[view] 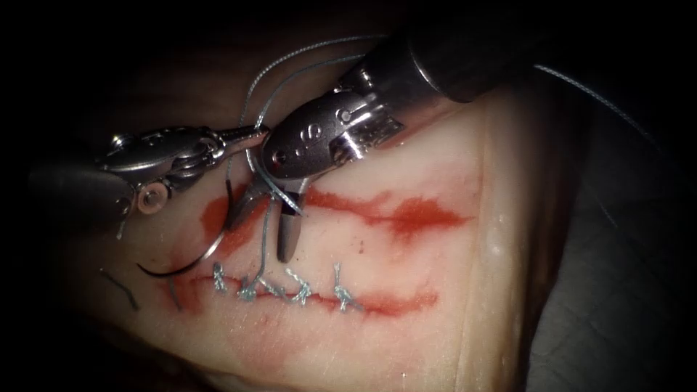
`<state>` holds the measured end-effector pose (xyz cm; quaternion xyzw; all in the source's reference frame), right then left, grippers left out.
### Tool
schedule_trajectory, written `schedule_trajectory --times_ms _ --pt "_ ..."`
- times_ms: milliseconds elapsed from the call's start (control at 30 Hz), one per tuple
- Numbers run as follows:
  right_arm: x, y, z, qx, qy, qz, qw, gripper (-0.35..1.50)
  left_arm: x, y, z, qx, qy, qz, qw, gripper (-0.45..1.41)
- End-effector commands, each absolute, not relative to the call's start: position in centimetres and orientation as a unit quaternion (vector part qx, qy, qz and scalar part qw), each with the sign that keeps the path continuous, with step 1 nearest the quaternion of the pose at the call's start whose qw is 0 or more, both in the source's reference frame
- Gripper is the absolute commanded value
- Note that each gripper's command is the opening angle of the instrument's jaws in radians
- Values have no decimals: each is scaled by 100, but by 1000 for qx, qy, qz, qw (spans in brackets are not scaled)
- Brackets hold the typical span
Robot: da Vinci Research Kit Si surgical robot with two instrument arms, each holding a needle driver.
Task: Wound Closure
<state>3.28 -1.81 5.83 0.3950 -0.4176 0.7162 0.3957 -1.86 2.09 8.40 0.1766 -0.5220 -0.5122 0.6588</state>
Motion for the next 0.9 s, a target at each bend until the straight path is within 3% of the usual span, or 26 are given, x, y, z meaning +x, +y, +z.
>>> schedule_trajectory --times_ms 33,200,533,700,767,833,900 --pt "340 -177 586 388 -414 720 399 64 -191 210 845 176 -522 -512 659 -45" --pt "339 -177 590 342 -400 731 434 51 -190 210 845 177 -522 -512 659 -45" --pt "342 -188 598 318 -409 724 455 51 -190 210 844 177 -522 -512 659 -45" --pt "346 -194 601 316 -407 725 458 32 -190 210 845 177 -522 -511 659 -45" --pt "346 -194 600 316 -407 725 458 9 -190 211 846 177 -523 -511 659 -45" --pt "347 -195 600 316 -407 724 458 -35 -189 211 846 176 -523 -508 661 -45" --pt "348 -195 599 318 -408 724 457 -35 -189 211 846 176 -523 -508 661 -45"
